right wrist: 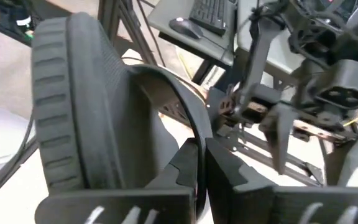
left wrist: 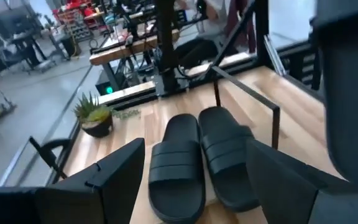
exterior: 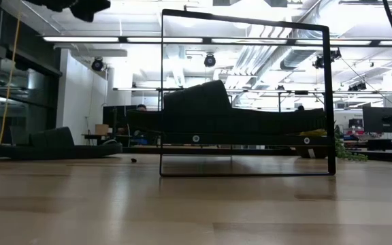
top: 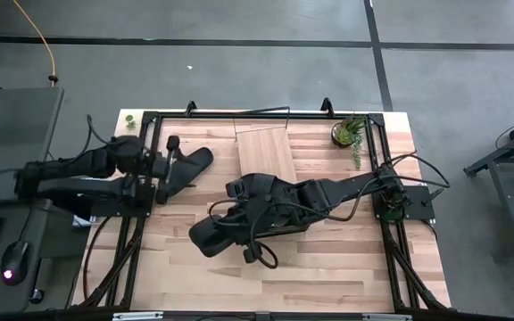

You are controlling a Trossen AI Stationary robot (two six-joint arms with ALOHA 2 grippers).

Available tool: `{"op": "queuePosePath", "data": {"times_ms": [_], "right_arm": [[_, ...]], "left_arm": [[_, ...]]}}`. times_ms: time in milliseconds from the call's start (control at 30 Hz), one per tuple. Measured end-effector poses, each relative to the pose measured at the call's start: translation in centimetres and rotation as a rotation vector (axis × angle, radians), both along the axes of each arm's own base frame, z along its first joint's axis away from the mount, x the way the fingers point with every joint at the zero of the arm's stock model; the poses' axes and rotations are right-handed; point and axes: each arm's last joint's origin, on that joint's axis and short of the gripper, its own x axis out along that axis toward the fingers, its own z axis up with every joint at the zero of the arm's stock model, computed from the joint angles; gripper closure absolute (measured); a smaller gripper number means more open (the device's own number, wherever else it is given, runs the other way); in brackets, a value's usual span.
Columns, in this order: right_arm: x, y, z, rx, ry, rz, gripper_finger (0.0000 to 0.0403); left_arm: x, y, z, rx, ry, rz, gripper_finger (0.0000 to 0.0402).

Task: Pick and place slides into the shelf
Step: Put the bottom black slipper on the shelf

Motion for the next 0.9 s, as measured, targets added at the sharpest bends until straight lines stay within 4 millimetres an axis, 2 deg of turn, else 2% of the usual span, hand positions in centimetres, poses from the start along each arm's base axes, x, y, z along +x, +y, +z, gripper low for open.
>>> {"op": "queuePosePath", "data": {"times_ms": [400,900], "right_arm": [[-0.3,-0.4,0.5,0.0,-0.013,-0.012,0.0403],[-0.2,-0.3,0.7,-0.009,-0.03,-0.001,0.0403]], "left_arm": [[2.3,-4.5,0.4,0.165,-0.07,-0.127,0.014],[4.7,-8.0,0.6,0.261,-0.177,-0.228,0.014]]}}
